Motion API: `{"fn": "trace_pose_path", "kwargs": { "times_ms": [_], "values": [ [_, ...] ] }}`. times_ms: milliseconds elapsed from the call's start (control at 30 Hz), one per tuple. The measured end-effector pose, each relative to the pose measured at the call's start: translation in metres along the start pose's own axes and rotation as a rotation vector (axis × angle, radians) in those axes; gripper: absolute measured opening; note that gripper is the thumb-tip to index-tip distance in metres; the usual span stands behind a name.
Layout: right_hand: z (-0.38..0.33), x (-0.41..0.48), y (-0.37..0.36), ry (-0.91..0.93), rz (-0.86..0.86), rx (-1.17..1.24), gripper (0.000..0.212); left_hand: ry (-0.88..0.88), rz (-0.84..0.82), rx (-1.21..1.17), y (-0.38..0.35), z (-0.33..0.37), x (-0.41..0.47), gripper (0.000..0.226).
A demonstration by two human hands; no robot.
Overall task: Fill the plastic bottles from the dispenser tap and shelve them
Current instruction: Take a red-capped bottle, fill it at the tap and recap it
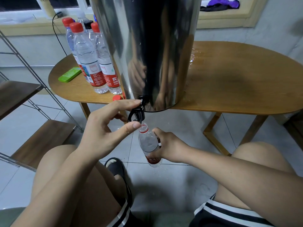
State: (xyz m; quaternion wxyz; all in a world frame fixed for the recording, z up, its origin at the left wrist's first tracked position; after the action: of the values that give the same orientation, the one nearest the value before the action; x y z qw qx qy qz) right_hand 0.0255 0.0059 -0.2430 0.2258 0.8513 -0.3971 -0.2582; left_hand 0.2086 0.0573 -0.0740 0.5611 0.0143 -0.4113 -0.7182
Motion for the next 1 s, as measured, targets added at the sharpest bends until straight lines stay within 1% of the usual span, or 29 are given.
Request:
{"fn": "trace_pose_path", "kwargs": {
  "times_ms": [600, 1000],
  "values": [
    [-0.001, 0.0, -0.003, 0.015, 0.001, -0.014, 0.062, -0.052, -0.011, 0.035, -0.002, 0.001, -0.015, 0.047],
    [-0.001, 0.001, -0.003, 0.019, 0.003, -0.043, 0.06, -0.025, 0.026, 0.032, 0.002, 0.004, -0.009, 0.047]
  ]
}}
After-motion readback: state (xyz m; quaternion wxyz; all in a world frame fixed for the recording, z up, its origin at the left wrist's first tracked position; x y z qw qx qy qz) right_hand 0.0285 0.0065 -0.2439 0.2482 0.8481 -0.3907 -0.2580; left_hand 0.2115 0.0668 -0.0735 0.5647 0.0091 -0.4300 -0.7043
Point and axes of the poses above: each hand's wrist, its own x-axis towards the middle knuckle, its own y-axis out of the back of the hand, z = x × y, the point moved 8 cm from there along x, towards the middle knuckle, and after that the axes turned 9 degrees about -z, right-handed, at the moved point
